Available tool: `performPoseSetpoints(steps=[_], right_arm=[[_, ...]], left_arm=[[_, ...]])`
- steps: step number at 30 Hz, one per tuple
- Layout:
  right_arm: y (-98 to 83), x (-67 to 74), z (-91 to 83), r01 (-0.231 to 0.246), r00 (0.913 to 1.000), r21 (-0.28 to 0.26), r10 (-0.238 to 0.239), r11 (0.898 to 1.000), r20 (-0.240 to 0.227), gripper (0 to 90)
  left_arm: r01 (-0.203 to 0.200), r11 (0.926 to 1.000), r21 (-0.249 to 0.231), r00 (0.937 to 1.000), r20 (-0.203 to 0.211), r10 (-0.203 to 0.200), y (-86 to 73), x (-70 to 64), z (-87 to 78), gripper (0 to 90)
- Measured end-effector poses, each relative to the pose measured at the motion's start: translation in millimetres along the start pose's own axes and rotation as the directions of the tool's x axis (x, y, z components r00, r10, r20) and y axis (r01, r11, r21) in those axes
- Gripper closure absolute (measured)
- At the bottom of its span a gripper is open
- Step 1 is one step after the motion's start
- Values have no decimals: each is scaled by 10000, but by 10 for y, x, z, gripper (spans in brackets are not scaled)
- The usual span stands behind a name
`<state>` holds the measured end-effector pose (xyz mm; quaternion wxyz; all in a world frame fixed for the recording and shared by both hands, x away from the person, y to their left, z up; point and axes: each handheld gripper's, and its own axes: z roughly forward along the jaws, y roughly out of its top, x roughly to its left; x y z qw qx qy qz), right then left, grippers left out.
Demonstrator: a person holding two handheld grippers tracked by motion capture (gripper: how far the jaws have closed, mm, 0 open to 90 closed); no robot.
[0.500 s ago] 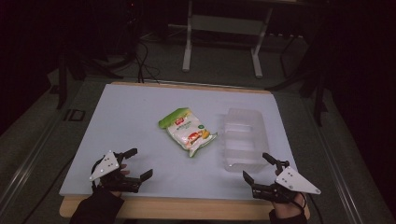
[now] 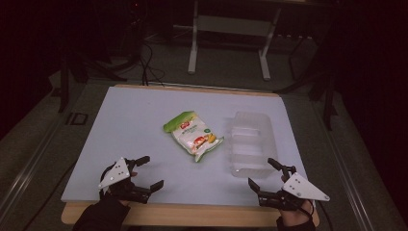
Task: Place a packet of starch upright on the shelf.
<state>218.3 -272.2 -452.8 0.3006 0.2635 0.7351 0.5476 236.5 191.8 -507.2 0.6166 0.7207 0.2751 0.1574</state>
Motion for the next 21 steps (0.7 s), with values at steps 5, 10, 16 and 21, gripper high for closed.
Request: performPoseSetpoints(steps=[5,10,16,21], right_arm=[[15,6,0,27,10000,-71,-27,10000,-46,112],[37,27,7,143,9998,-113,-144,9998,-104,112],[63,32,-8,194,9997,-275,-198,9994,-115,111],[80,28,-8,-53,10000,-250,51,9997,-75,109]], left_arm=[[-152,9998,128,9998,152,150,110,-58,14,29],[3,9998,209,9990,453,-12,309,-83,8,29],[-398,9989,256,9979,527,384,505,-39,19,28],[-660,9959,614,9971,413,635,623,39,91,28]])
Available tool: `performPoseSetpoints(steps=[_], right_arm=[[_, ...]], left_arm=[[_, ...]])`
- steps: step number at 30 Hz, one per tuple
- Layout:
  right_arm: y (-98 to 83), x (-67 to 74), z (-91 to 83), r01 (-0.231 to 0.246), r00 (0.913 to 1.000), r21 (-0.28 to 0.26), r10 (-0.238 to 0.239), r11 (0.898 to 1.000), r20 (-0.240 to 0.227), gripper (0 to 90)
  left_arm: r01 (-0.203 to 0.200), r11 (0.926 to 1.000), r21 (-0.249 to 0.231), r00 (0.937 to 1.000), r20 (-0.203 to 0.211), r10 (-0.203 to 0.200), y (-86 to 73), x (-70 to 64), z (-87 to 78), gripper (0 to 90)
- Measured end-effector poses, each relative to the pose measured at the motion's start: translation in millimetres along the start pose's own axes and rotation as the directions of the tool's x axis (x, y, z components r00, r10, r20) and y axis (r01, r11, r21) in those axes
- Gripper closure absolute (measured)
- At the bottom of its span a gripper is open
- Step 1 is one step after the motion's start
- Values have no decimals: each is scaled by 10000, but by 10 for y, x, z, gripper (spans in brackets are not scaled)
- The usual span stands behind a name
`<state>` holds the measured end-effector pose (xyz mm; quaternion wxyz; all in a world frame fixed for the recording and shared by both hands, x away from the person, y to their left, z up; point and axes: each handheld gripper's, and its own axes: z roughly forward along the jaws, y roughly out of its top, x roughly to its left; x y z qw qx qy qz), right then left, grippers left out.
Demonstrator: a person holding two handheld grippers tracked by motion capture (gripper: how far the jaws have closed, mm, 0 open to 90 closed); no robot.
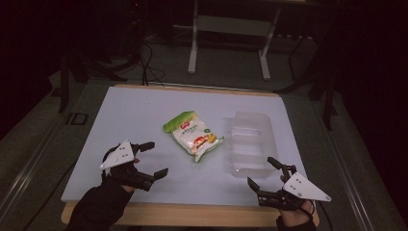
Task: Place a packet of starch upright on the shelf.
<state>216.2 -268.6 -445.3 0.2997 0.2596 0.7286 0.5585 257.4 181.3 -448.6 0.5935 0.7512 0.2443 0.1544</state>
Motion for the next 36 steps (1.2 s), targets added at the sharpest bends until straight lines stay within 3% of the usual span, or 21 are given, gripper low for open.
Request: performPoseSetpoints(steps=[7,17,22,31,36], right_arm=[[25,-13,7,-584,9983,-192,586,9981,71,103],[38,19,41,-347,9994,17,347,9994,6,102],[31,11,45,-400,9992,54,400,9992,30,102],[14,15,64,-408,9992,171,408,9990,17,103],[0,20,81,-424,9991,215,426,9989,-85,103]], left_arm=[[246,9995,214,9990,-369,-238,67,214,134,29],[778,9962,395,9939,-814,-744,91,531,347,29],[847,9938,714,9917,-1024,-772,88,666,471,29],[1404,9854,966,9833,-1303,-1273,51,911,706,30],[1733,9769,1253,9765,-1510,-1539,13,1055,844,41]])
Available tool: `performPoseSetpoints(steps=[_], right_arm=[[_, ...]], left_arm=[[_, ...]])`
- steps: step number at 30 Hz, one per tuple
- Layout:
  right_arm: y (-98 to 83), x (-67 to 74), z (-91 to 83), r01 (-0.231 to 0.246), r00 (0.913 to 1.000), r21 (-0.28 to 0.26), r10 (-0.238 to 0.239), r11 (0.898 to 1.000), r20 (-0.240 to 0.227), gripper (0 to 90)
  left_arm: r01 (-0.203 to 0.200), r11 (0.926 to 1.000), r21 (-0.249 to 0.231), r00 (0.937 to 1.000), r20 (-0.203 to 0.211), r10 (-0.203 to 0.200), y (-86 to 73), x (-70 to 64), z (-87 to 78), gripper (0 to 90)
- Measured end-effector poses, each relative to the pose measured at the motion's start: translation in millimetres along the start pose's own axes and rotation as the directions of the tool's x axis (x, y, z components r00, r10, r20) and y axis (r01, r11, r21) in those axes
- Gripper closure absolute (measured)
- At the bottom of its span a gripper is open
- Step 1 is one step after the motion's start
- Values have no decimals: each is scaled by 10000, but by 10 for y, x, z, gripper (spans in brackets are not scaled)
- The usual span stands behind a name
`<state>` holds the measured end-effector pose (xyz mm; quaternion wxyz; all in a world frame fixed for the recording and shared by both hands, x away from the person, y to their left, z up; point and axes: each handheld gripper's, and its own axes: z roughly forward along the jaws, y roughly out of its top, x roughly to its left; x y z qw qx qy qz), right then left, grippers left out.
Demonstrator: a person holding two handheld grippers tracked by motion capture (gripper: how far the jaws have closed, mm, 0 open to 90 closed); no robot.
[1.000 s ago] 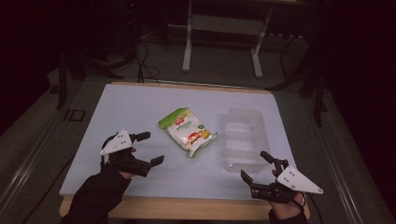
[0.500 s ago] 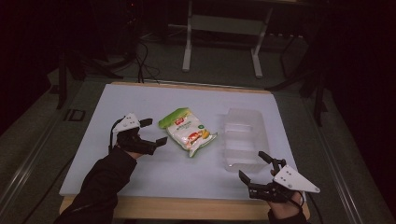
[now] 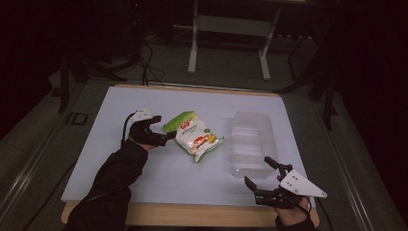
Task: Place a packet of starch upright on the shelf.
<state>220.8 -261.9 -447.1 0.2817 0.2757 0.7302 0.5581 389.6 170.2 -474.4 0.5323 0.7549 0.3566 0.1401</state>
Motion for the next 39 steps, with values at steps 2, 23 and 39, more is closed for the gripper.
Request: performPoseSetpoints(steps=[2,23,39], right_arm=[[-7,5,5,-49,10000,67,50,10000,-73,103],[-36,14,40,-135,9988,142,141,9998,-478,103],[-51,12,52,-189,9979,270,205,9995,-615,104]], left_arm=[[122,9999,70,9998,-178,-121,-10,54,55,42],[865,9866,1383,9931,-906,-744,-163,407,529,61],[1420,9584,2477,9893,-670,-1292,-296,493,760,152]])
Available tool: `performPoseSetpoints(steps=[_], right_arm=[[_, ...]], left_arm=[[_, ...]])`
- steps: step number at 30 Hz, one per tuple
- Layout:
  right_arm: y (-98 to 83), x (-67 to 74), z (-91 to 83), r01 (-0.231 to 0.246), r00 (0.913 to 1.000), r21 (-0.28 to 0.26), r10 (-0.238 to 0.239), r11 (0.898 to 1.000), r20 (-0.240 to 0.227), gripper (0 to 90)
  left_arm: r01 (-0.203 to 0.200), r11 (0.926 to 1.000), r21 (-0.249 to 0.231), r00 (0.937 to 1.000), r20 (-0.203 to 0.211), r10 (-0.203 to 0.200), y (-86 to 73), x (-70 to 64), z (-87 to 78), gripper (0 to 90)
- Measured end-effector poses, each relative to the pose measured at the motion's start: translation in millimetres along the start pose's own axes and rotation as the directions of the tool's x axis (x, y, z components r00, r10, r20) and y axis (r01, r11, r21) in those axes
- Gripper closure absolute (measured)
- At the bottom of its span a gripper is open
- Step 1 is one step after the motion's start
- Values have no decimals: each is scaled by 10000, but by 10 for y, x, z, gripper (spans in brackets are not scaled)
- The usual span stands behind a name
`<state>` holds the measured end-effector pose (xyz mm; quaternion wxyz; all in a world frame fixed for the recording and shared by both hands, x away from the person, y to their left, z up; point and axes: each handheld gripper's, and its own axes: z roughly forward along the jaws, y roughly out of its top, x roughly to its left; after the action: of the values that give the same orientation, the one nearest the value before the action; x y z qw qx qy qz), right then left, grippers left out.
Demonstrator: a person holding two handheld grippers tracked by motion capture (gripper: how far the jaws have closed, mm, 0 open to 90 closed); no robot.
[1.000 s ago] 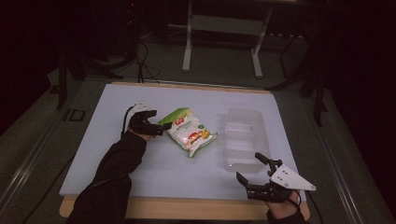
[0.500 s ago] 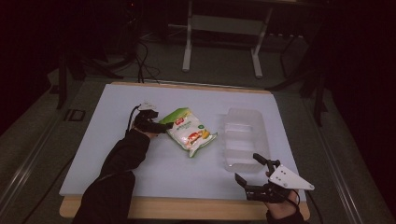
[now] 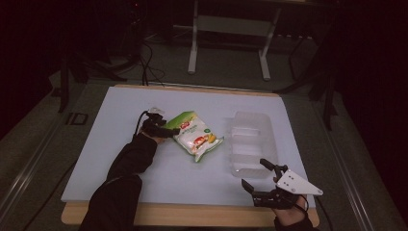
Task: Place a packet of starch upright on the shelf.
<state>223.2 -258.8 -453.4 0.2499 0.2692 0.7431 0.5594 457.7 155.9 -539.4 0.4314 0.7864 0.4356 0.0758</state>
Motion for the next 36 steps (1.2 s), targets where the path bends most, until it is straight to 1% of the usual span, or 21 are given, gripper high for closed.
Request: performPoseSetpoints(steps=[1,2,3,4,5,6,7,8,9,11,12,13,14,15,16,17,20,24,28,34,36], right_arm=[[1,1,0,7,10000,11,-7,10000,-17,104],[1,2,-1,8,10000,11,-8,10000,-11,104],[2,1,-1,9,10000,6,-9,10000,-16,103],[3,0,0,8,10000,8,-8,10000,-19,104],[4,2,0,-1,10000,2,1,10000,-16,104],[4,4,1,-6,10000,6,6,10000,-24,104],[5,5,1,3,10000,12,-3,10000,-31,104],[4,5,2,8,10000,15,-8,10000,-35,104],[4,4,4,18,10000,23,-17,10000,-33,104],[5,4,10,-17,10000,44,17,10000,-59,104],[5,4,14,-6,10000,44,6,10000,-63,105],[5,4,19,-9,10000,51,10,10000,-91,104],[5,5,23,-24,9999,59,25,10000,-107,105],[6,5,30,-29,9999,74,30,10000,-124,105],[8,7,32,-43,9999,65,44,10000,-140,105],[8,7,32,-43,9999,65,44,10000,-140,105],[14,11,29,-58,9999,63,59,10000,-162,105],[12,1,19,-84,9999,33,85,10000,-137,105],[14,-18,8,-134,9999,5,134,9999,-96,107],[24,-20,1,-143,9999,-34,143,9999,-49,108],[25,-23,-2,-173,9998,-55,173,9998,-20,108]], left_arm=[[-57,9999,152,10000,76,56,-2,-7,14,176],[-120,9999,110,9998,160,118,0,-12,14,201],[-113,9999,118,9996,254,110,3,-23,15,235],[-73,9999,122,9996,270,69,5,-29,15,245],[-59,10000,37,9994,342,58,6,-38,9,281],[-163,9999,-29,9995,277,164,9,-55,6,343],[-235,9997,-19,9993,275,235,13,-75,7,371],[-331,9994,-34,9988,369,332,17,-93,8,421],[-415,9991,31,9988,272,414,21,-115,16,444],[-331,9994,63,9990,312,328,22,-134,33,494],[-261,9995,169,9992,302,255,19,-140,49,507],[-166,9994,315,9986,501,150,17,-154,72,543],[-249,9987,452,9979,607,221,16,-194,109,625],[-560,9970,526,9979,361,541,30,-243,120,674],[-724,9953,645,9971,292,707,49,-273,123,703],[-872,9935,730,9961,207,859,64,-291,122,703],[-1213,9880,958,9925,-62,1225,98,-349,112,755],[-1261,9879,902,9911,-313,1294,109,-395,86,792],[-1203,9904,683,9922,-258,1223,145,-418,21,802],[-1520,9874,437,9878,-275,1533,277,-534,-123,814],[-1530,9878,305,9878,-255,1538,323,-583,-169,816]])
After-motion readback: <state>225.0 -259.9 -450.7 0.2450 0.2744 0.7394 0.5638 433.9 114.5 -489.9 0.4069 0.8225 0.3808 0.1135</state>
